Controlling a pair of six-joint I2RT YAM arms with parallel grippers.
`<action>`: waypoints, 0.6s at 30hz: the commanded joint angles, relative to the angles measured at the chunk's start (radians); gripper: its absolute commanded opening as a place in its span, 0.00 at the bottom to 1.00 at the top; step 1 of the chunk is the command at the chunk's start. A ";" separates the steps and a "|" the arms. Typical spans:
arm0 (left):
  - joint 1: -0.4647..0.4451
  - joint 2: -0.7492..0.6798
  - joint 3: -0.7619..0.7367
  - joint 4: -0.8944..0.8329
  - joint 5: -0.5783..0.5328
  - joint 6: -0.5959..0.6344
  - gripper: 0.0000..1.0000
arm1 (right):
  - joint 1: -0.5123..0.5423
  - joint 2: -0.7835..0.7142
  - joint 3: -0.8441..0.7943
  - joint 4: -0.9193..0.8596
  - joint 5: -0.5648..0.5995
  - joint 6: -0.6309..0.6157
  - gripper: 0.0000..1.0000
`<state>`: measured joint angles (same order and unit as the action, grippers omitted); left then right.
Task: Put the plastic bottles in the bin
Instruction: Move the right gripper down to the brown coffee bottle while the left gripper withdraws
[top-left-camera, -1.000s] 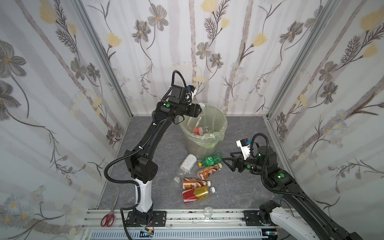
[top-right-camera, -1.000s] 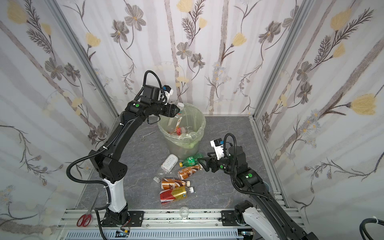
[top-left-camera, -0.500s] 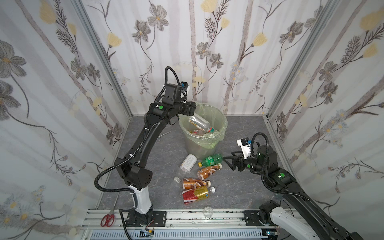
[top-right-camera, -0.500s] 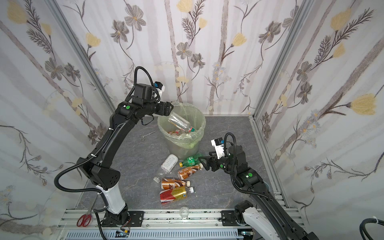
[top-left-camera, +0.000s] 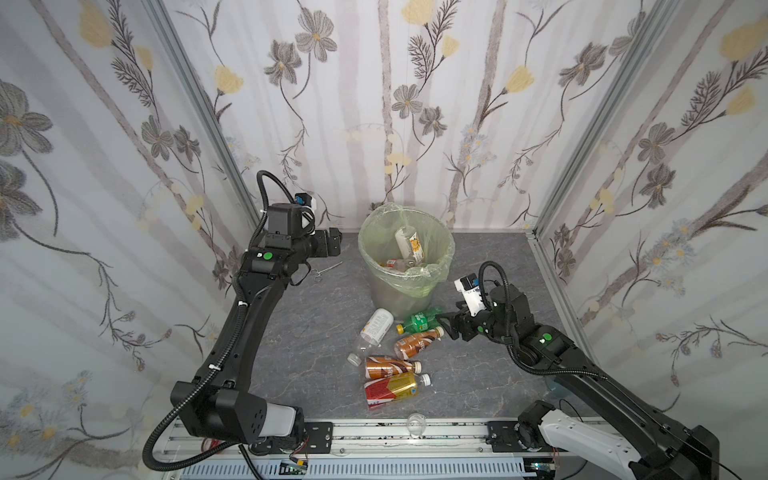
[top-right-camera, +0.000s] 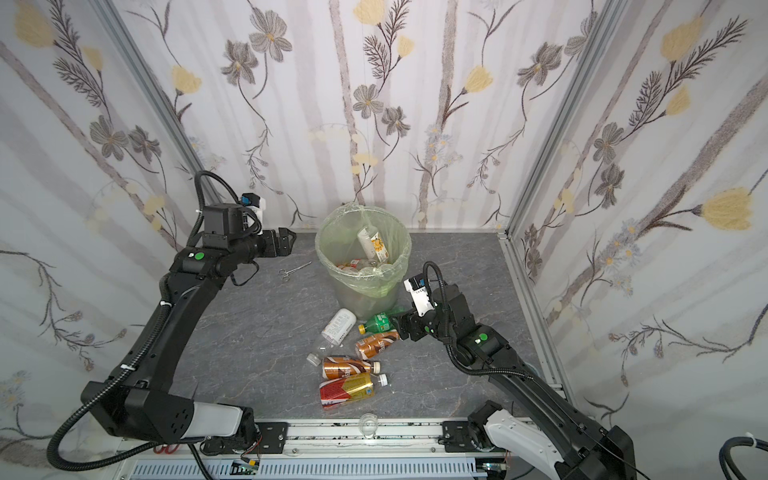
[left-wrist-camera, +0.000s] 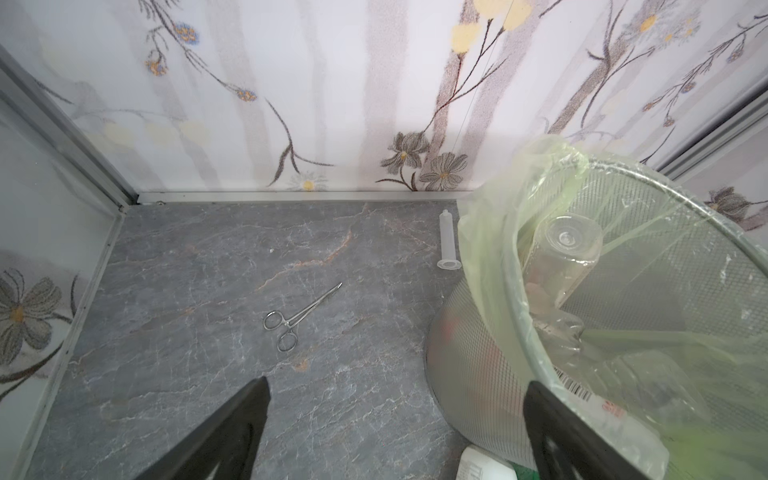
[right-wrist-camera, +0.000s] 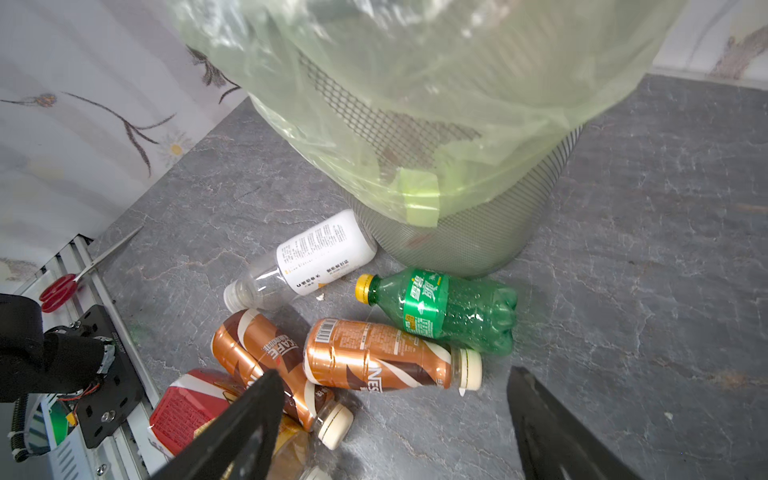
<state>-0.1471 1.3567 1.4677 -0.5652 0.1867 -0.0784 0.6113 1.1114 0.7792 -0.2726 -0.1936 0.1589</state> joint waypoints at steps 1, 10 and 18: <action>0.033 -0.048 -0.078 0.112 0.053 -0.017 0.97 | 0.011 0.008 0.012 0.029 0.051 -0.068 0.84; 0.177 -0.094 -0.227 0.195 0.089 -0.129 1.00 | 0.079 0.064 0.036 -0.036 0.144 -0.262 0.83; 0.193 -0.128 -0.371 0.252 0.107 -0.166 1.00 | 0.121 0.114 0.034 -0.090 0.155 -0.488 0.82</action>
<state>0.0429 1.2388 1.1221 -0.3721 0.2829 -0.2176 0.7212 1.2133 0.8097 -0.3408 -0.0486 -0.2012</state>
